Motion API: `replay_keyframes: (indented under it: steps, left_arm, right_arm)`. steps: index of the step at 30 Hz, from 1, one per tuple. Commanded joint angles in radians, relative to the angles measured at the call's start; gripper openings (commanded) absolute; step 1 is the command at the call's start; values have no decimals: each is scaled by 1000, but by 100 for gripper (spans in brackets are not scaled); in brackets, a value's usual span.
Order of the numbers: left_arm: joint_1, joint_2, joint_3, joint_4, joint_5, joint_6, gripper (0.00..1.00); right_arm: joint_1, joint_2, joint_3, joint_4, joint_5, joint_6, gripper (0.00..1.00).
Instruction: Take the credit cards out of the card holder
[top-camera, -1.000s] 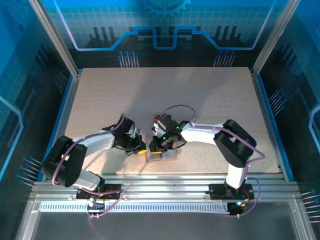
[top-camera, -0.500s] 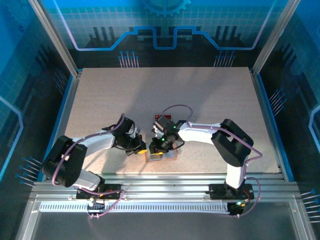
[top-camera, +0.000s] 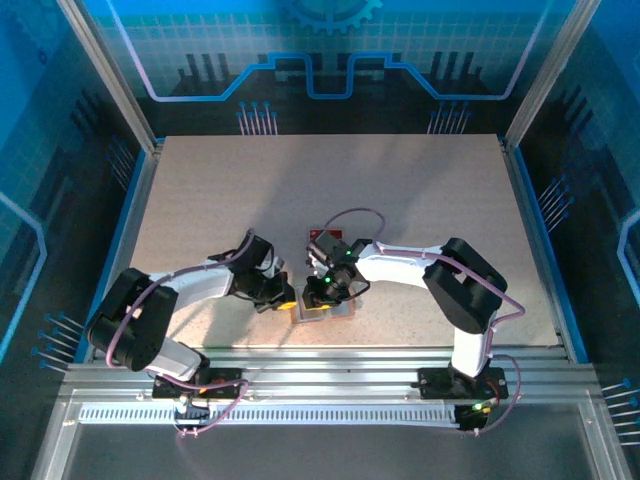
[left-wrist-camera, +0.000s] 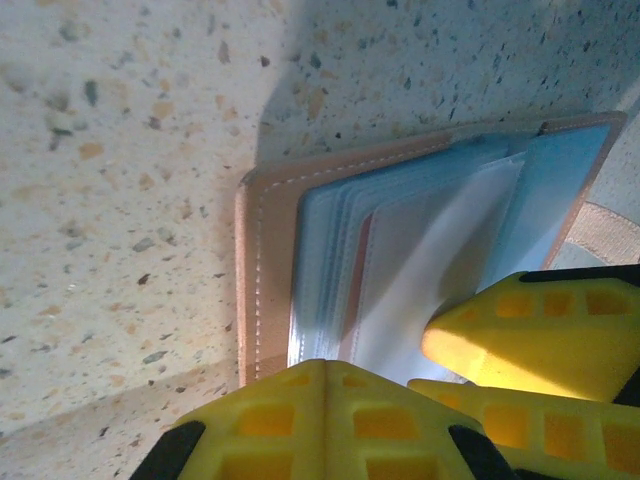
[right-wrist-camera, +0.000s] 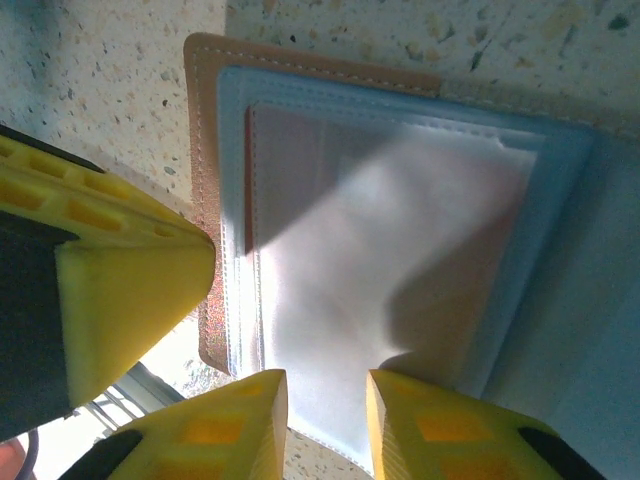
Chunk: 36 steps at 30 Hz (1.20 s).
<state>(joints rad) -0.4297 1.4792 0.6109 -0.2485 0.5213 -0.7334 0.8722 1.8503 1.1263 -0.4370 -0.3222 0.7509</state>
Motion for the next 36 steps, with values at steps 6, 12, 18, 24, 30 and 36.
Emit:
replay_keyframes:
  steps: [6, 12, 18, 24, 30, 36]
  left_arm:
    - [-10, 12, 23, -4, 8, -2, 2]
    - [-11, 1, 20, -15, -4, 2, 1]
    - [-10, -3, 18, -15, -5, 3, 1]
    - [-10, 0, 21, -2, 7, -4, 1]
    - [-14, 2, 21, 22, 19, -21, 1]
    - [-34, 24, 26, 62, 28, -46, 1]
  right_arm:
    - [15, -1, -27, 154, -111, 67, 21]
    - [16, 35, -45, 208, -136, 94, 19]
    - [16, 44, -39, 129, -89, 61, 19]
    - [15, 26, -14, 11, -23, 15, 21]
    - [16, 22, 18, -63, 18, -11, 22]
    - [16, 12, 33, -107, 49, -28, 22]
